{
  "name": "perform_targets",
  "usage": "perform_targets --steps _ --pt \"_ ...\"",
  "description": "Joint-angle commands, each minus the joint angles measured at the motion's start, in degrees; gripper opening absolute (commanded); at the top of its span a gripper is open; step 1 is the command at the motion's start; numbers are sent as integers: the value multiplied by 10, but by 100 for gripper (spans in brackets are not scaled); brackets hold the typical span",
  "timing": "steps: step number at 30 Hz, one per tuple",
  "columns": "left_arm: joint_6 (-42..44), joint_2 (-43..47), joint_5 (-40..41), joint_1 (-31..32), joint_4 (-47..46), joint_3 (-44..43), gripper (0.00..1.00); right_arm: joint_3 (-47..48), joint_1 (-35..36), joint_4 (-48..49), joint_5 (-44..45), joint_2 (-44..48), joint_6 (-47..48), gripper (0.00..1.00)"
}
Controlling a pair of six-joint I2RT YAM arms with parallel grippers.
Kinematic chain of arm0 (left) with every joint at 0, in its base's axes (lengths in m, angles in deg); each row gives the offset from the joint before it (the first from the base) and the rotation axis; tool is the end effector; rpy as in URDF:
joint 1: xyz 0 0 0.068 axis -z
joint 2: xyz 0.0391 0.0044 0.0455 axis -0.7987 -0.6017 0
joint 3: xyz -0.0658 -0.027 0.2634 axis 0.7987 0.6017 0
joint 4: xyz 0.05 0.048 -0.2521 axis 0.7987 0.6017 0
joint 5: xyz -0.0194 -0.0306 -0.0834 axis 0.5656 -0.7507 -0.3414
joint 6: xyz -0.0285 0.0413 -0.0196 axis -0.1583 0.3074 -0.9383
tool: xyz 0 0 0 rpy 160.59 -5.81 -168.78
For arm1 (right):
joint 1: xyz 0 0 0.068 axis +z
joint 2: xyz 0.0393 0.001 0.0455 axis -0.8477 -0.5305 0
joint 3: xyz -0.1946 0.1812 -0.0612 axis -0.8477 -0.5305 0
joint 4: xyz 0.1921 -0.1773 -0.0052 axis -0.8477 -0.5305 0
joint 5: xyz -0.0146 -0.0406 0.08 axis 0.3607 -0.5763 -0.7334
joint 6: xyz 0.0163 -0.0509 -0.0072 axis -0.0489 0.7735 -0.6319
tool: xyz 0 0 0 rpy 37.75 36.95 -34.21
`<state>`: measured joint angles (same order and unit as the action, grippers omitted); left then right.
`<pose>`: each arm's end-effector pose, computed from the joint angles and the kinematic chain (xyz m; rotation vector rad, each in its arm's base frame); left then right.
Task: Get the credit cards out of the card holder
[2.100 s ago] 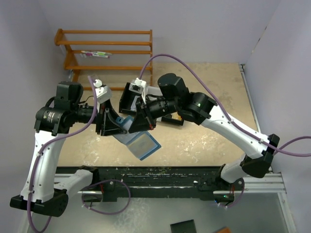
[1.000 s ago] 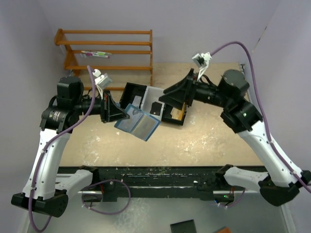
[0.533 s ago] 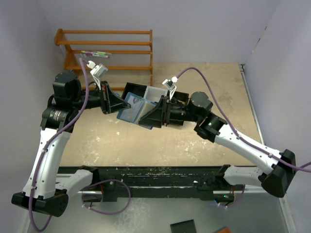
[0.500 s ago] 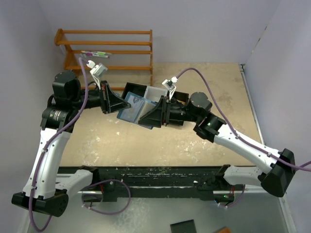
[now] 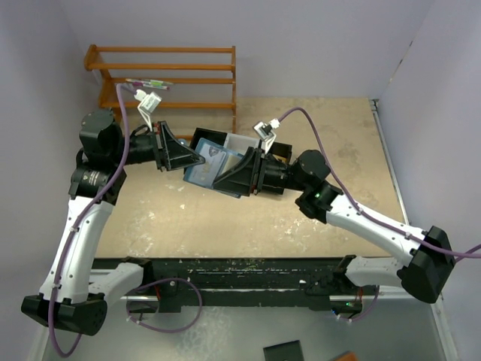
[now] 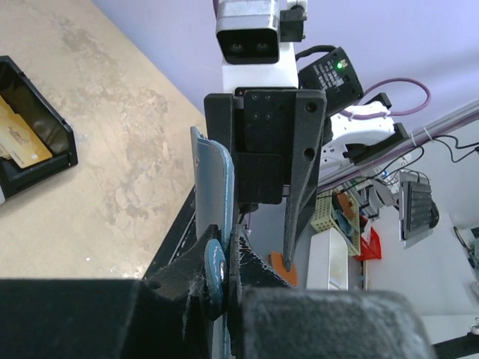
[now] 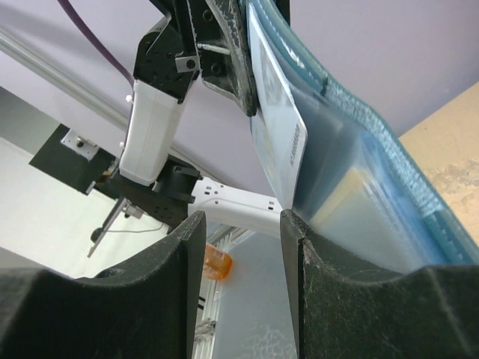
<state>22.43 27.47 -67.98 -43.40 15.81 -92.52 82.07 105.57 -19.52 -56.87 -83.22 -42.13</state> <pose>0.1857 -0.0641 0.4488 0.4502 1.8243 -1.5661 0.1713 0.2179 0.3900 -0.4756 1.4746 1.9619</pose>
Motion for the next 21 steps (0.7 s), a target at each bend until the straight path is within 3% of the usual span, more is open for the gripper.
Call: perform_targets --steps 1,9,17,21 --pt "-48 10 -30 -5 -66 -10 0 -3 0 45 3 4 -11 47" --pt "-56 21 -27 -6 -69 -7 0 -2 0 5 56 28 30 46" --pt "-61 28 -24 -6 -71 1 0 27 0 41 81 9 25 42" --pt "-61 28 -24 -6 -71 -1 0 24 0 81 71 1 7 34"
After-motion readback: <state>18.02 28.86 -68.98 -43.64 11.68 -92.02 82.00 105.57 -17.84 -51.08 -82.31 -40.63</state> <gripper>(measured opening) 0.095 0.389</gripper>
